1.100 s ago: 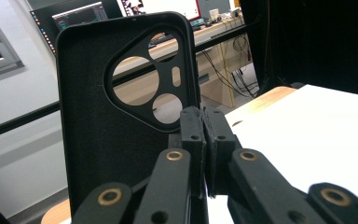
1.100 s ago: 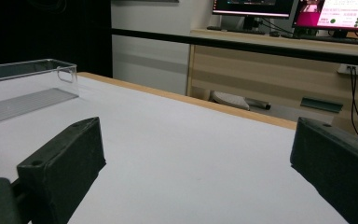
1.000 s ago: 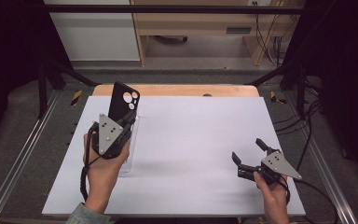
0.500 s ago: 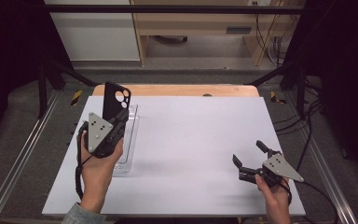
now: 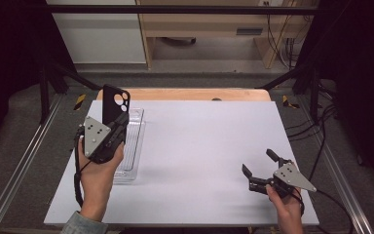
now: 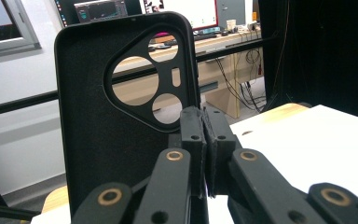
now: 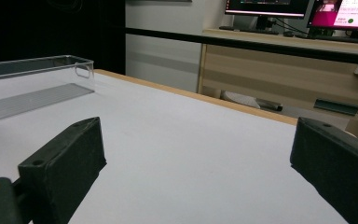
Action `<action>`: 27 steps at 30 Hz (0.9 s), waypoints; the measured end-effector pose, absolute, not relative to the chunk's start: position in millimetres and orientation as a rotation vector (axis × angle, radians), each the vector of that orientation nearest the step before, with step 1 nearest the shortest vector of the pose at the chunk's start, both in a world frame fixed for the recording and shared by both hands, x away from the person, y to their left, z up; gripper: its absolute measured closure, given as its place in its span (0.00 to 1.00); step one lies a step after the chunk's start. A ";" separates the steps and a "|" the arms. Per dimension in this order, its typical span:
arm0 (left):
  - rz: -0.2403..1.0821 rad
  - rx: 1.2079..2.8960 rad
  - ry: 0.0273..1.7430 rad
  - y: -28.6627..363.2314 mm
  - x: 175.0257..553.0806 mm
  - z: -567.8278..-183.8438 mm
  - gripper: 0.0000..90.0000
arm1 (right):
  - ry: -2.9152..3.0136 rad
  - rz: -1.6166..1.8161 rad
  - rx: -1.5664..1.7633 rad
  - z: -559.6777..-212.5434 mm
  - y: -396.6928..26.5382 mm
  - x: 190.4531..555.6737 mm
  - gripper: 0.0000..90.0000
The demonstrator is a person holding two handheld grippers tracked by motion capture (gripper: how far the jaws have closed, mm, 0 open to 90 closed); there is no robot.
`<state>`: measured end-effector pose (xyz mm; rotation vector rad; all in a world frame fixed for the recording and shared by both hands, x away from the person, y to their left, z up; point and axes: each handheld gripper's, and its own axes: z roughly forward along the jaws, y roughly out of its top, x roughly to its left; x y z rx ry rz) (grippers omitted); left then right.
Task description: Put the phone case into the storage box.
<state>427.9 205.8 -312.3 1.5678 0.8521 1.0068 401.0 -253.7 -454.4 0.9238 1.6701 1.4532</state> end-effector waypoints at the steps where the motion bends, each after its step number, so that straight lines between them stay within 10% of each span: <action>1: 1.007 1.567 0.853 206.3 427.8 -312.1 0.97 | 1.670 1.453 0.924 -454.4 -253.7 401.0 0.04; 27: 0.996 1.511 0.931 224.8 435.0 -313.0 0.97 | 1.688 1.466 0.918 -457.5 -250.3 398.6 0.04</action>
